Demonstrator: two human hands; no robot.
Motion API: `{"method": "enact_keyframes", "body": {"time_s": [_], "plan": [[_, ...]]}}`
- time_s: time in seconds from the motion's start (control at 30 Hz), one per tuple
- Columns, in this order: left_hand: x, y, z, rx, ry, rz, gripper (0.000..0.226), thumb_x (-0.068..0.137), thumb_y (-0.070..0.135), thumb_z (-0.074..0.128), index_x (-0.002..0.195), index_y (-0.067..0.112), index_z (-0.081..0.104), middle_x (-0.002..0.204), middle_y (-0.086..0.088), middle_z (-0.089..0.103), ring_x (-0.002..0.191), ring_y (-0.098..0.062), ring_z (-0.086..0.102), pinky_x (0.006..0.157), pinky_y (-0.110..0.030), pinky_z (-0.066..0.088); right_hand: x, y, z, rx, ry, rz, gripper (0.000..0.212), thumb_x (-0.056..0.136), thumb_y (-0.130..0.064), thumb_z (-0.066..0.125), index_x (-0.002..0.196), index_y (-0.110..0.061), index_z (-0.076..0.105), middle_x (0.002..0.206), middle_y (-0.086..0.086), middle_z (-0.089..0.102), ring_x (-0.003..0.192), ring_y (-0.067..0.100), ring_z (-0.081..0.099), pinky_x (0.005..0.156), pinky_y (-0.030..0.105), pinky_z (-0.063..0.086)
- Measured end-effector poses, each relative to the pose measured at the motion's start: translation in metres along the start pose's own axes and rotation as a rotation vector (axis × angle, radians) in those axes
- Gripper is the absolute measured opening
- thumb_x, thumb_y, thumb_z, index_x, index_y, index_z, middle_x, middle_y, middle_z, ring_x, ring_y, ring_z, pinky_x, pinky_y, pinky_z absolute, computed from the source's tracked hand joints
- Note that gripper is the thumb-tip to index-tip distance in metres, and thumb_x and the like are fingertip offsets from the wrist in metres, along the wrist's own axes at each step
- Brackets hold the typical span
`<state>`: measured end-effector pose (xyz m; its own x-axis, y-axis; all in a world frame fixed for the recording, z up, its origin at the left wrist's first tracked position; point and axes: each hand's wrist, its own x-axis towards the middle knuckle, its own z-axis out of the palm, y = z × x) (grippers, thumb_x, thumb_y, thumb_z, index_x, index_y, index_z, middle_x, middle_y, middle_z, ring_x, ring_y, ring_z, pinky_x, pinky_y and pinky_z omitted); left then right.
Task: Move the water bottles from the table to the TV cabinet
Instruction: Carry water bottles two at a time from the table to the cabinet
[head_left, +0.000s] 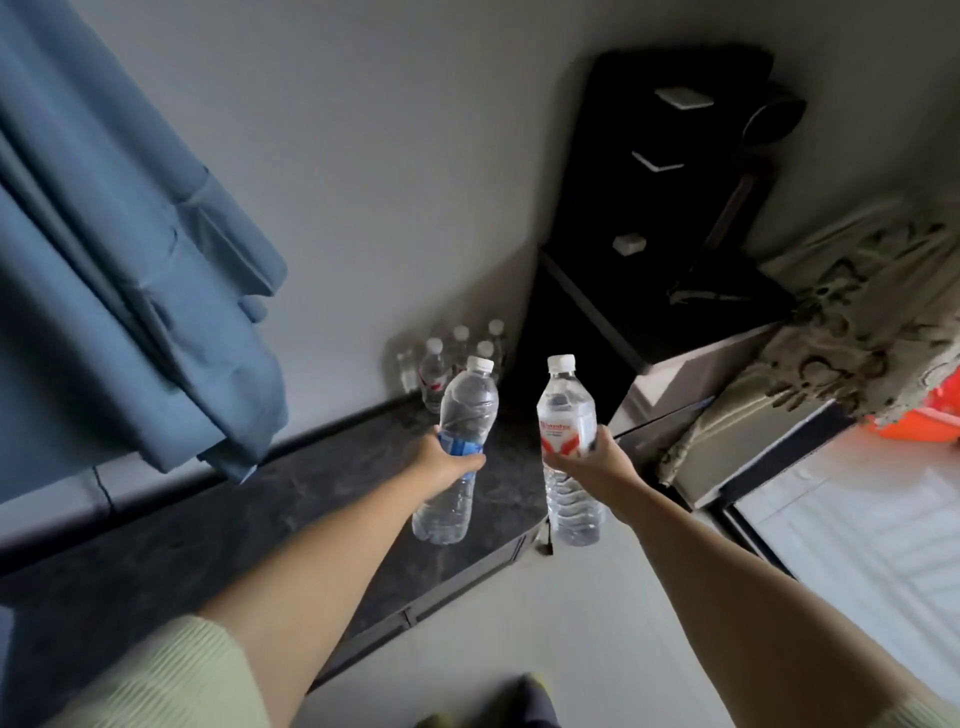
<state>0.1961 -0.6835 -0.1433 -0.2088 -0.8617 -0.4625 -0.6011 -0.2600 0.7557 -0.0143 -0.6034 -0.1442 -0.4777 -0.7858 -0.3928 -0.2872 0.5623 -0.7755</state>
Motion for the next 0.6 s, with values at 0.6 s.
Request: {"method": "enact_keyframes", "body": {"time_s": [0.6], "plan": [[0.244, -0.014, 0.065, -0.373, 0.165, -0.367, 0.045, 0.072, -0.008, 0.065, 0.115, -0.010, 0.055, 0.071, -0.005, 0.056, 0.063, -0.017, 0.056, 0.054, -0.023, 0.042, 0.295, 0.020, 0.079, -0.040, -0.113, 0.019, 0.073, 0.073, -0.020, 0.083, 0.136, -0.013, 0.046, 0.131, 0.012, 0.057, 0.124, 0.032, 0.052, 0.105, 0.041, 0.040]]}}
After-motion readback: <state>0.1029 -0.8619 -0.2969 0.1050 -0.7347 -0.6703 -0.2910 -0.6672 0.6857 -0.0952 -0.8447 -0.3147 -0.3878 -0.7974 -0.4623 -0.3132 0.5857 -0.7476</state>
